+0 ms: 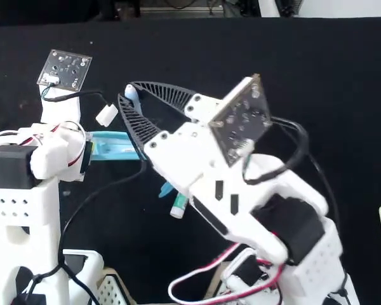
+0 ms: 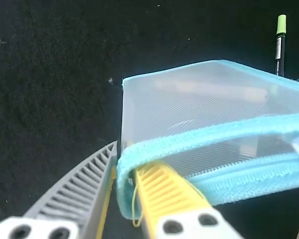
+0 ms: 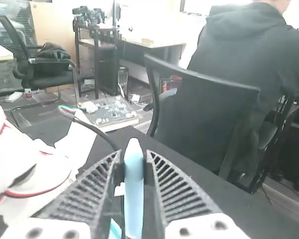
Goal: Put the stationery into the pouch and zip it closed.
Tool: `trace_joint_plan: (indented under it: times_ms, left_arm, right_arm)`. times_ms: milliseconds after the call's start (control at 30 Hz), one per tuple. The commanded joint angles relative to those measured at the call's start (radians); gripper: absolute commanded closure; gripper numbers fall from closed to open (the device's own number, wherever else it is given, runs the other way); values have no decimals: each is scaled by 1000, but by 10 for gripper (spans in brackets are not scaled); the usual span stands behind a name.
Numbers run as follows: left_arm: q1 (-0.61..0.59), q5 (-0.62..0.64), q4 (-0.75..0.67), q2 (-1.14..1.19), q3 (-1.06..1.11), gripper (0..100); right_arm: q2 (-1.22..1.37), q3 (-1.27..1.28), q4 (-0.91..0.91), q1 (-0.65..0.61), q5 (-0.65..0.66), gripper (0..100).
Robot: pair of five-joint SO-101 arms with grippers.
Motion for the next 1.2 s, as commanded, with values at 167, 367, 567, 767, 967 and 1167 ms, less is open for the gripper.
trace_joint_plan:
  times_ms: [167, 367, 567, 767, 967, 1167]
  left_arm:
    - [5, 9, -11, -12, -10, 970]
    - [5, 9, -11, -12, -10, 970]
    - [5, 11, -11, -12, -10, 970]
    - [5, 9, -11, -12, -7, 970]
    - [5, 8, -11, -12, -7, 970]
    - [5, 8, -11, -12, -4, 970]
  right_arm:
    - [-64, 99, -11, -6, 0, 987]
    - [-268, 312, -11, -6, 0, 987]
    - [-392, 572, -15, -9, 9, 968]
    - [-400, 633, -11, -11, 34, 811]
    - [-401, 381, 117, -5, 48, 860]
    - [-392, 269, 368, 276, 123, 864]
